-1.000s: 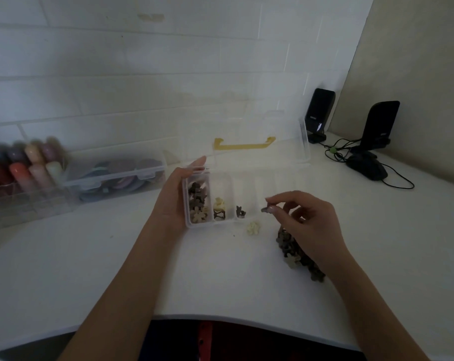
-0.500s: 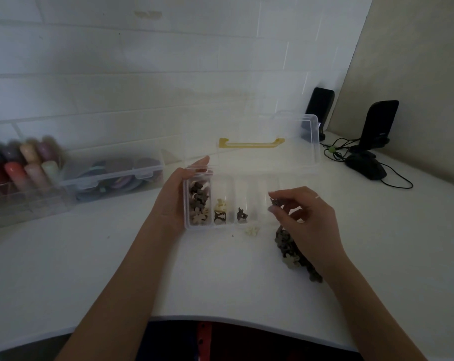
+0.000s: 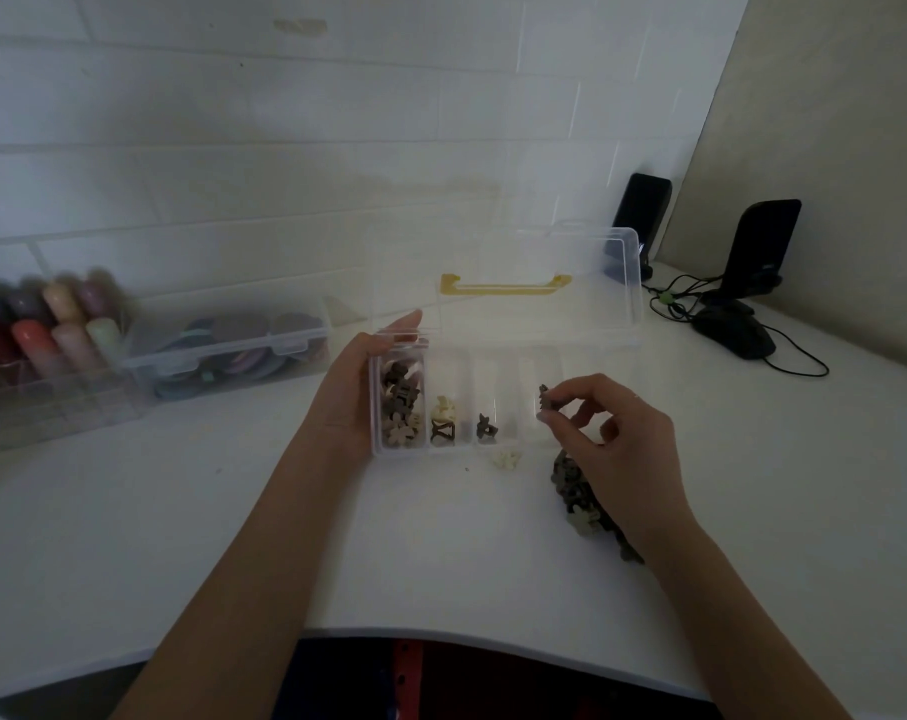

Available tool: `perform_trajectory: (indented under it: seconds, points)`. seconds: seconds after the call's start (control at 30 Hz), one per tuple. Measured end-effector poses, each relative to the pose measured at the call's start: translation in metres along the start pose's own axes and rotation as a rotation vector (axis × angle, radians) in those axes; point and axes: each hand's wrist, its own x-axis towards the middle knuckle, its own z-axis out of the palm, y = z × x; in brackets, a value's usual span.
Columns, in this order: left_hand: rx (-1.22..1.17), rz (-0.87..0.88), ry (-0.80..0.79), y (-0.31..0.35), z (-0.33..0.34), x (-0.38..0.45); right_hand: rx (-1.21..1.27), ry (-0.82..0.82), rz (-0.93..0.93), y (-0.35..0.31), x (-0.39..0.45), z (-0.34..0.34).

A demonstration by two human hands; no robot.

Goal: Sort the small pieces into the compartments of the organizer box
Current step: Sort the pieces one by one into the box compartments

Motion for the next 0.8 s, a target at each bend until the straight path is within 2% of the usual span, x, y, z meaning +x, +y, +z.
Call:
perform_trajectory:
  seconds: [0.13, 0.37, 0.57, 0.67, 0.73, 0.8]
  points:
    - [-0.007, -0.007, 0.017, 0.000, 0.001, 0.000, -0.136, 0.008, -0.028, -0.001, -0.002, 0.001]
    - [-0.007, 0.002, 0.021, 0.000, 0.001, 0.001, -0.349, 0.001, -0.238, 0.006, 0.002, 0.008]
    - [0.026, 0.002, 0.050, -0.002, 0.002, 0.003, -0.198, 0.028, -0.211, 0.001, 0.001, 0.003]
    - [0.016, 0.002, 0.098, -0.001, 0.001, 0.004, -0.143, -0.122, -0.197, -0.002, -0.001, -0.002]
    - [0.011, 0.020, 0.148, -0.001, -0.001, 0.005, -0.232, -0.223, -0.180, -0.001, -0.003, -0.001]
    - [-0.009, 0.027, 0.180, 0.000, -0.002, 0.005, -0.357, -0.248, -0.163, 0.000, -0.005, 0.001]
